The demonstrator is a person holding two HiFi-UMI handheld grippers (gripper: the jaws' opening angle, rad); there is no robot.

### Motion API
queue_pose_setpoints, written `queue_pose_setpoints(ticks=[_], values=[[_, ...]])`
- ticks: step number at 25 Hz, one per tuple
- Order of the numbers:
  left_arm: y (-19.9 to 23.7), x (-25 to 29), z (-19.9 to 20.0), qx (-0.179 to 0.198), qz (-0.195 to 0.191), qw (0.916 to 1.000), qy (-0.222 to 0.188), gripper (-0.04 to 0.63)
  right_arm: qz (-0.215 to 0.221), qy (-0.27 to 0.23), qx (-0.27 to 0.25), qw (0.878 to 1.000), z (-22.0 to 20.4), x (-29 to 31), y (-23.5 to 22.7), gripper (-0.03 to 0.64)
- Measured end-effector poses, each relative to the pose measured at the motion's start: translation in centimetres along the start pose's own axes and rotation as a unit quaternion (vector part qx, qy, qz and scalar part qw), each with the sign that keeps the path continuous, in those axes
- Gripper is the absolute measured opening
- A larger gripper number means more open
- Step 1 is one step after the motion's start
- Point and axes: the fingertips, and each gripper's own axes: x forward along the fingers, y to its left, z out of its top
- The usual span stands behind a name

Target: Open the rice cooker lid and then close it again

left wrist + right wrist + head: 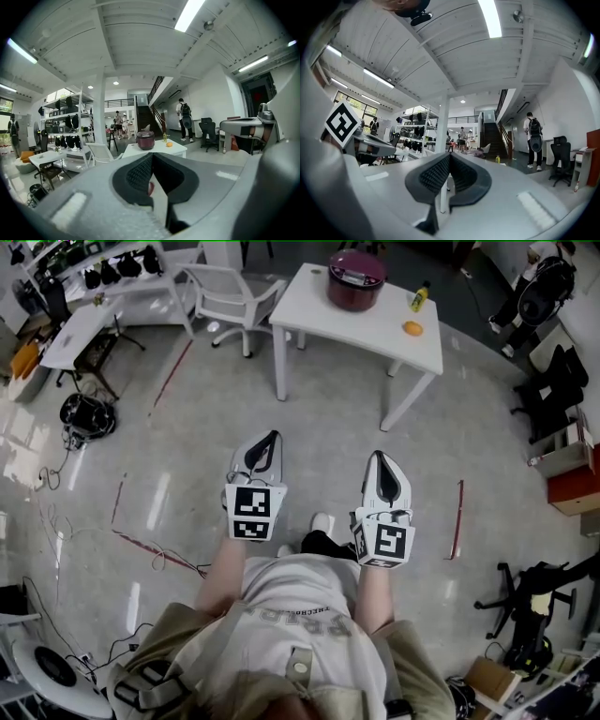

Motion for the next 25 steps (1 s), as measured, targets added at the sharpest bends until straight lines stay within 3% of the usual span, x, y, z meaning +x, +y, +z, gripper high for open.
queue_pose_setpoints(ticks=[6,8,12,25], values=[[2.3,0.9,0.4,-0.032,0.024,0.9992,-0.002,0.030,0.003,-0.003,0.063,0.998,-0.4,1.6,-1.8,0.003],[3.0,1.6,0.6,-0.056,0.028,0.9980,-0.001,0.165,0.011,-0.006,0.072,0.997,-0.3,2.2,-2.2,0.104],[3.4,3.1,0.3,-0.112,0.016,0.9936,0.001,0.253,0.017,-0.003,0.078,0.997,-1.0,3.3,-3.2,0.212],[3.7,11.0,0.8,-0.077,0.032,0.9962,0.025,0.264,0.039,0.010,0.079,0.996,-2.7,11.0,-7.5,0.235]])
